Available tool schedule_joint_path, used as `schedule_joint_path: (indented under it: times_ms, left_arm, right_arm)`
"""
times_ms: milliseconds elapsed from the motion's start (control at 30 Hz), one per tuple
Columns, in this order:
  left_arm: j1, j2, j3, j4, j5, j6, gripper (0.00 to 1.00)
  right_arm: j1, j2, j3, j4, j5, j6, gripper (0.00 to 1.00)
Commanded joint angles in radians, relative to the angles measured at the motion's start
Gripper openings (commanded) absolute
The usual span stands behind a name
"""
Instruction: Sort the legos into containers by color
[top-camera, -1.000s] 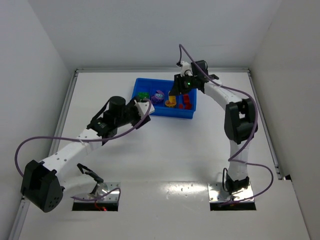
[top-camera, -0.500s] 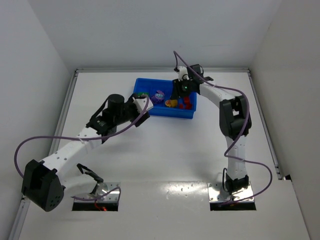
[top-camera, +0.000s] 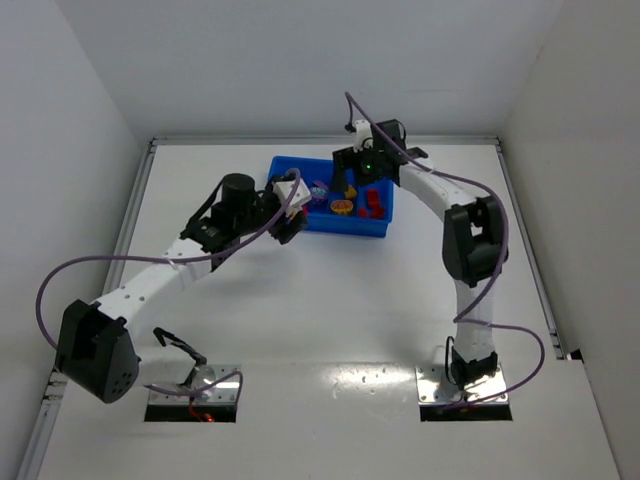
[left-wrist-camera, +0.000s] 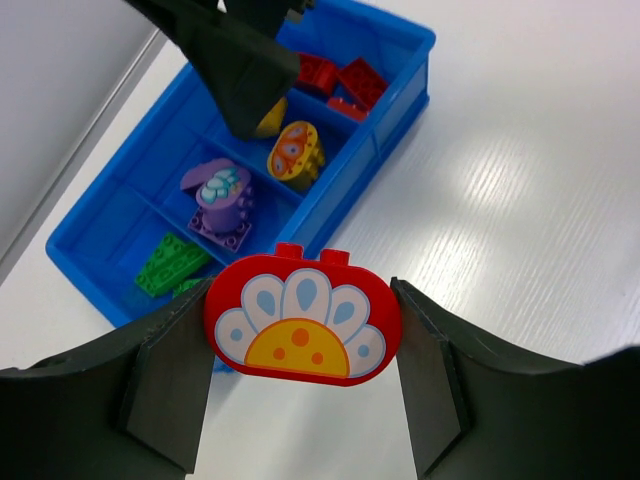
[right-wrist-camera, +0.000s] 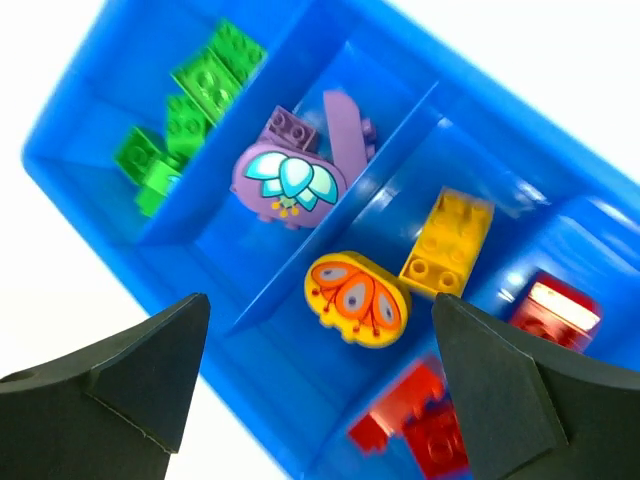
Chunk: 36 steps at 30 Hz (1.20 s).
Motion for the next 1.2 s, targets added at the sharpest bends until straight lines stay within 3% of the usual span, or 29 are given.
schedule_joint_path:
  times_ms: [0,133,300,500,700,1167]
  left_arm:
    - [0.012,0.058,0.095,0.057,0.049,-0.063,0.16]
    - [0.021,0.209,0.246,0.019,0.024,-0.140,0.15]
    - [0.030,0.409,0.487,-0.031,0.098,-0.253,0.10]
    - [-0.025,0.607,0.656,-0.040,0.125,-0.316,0.12]
    - [-0.057,0.768,0.784,-0.040,0.105,-0.384,0.15]
    - [-0.111,1.009,1.029,-0.113,0.066,-0.344,0.20]
  right_arm:
    - [-0.029,-0.231,-0.030,0.045,0.092,0.035,0.93]
    - [-0.052,-0.409,-0.169,0.045,0.241,0.013,0.93]
    - [-0.103,-0.623,-0.399,0.054,0.400,-0.031,0.96]
    - [-0.173,-0.772,-0.551,0.041,0.413,-0.031,0.96]
    - [-0.230,-0.790,-0.565,0.012,0.384,-0.031,0.97]
    - [-0.322,-0.781,-0.565,0.011,0.316,-0.011,0.97]
